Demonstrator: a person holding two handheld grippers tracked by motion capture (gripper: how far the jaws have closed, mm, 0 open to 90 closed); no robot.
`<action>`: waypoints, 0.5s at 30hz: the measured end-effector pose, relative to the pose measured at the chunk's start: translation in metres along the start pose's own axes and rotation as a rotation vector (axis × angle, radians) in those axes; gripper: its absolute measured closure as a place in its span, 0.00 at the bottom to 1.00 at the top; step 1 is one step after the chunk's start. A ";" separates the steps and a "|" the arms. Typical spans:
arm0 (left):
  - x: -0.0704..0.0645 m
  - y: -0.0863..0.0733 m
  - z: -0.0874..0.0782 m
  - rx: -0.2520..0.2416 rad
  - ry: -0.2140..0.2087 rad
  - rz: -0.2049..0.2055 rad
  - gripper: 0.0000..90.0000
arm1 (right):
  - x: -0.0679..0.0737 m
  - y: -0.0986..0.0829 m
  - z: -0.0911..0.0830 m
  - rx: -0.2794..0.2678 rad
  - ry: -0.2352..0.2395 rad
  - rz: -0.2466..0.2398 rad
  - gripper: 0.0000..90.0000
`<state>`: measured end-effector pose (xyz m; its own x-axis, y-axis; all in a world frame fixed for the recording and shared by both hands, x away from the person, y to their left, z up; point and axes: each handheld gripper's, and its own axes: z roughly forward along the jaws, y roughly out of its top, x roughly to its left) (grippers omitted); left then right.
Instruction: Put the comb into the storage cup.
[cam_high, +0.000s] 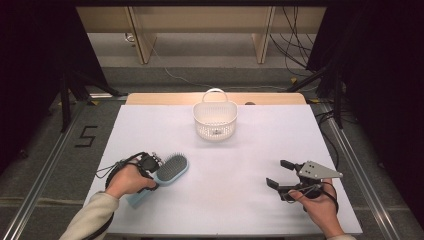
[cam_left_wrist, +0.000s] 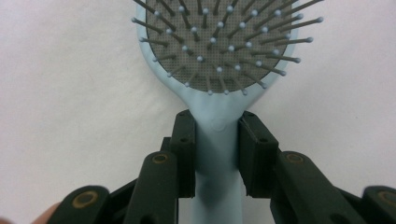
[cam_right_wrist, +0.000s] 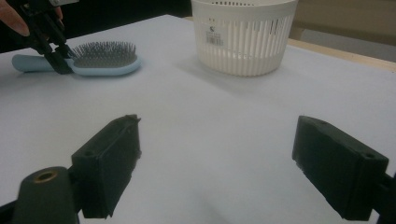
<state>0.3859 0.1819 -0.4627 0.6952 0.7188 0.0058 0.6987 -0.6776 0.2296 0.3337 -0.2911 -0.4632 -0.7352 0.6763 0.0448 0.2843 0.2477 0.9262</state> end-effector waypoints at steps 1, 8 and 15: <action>0.000 0.000 0.000 0.000 0.000 0.000 0.78 | 0.000 0.000 0.000 0.000 0.002 -0.001 0.18; 0.001 -0.001 0.000 -0.011 -0.005 0.000 0.78 | 0.000 0.000 0.000 -0.001 0.000 0.001 0.18; -0.001 -0.001 -0.001 -0.035 0.013 -0.004 0.78 | 0.000 0.000 -0.001 0.001 0.001 -0.003 0.18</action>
<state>0.3840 0.1818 -0.4622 0.6898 0.7238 0.0178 0.6951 -0.6690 0.2634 0.3334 -0.2917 -0.4628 -0.7365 0.6751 0.0426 0.2831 0.2505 0.9258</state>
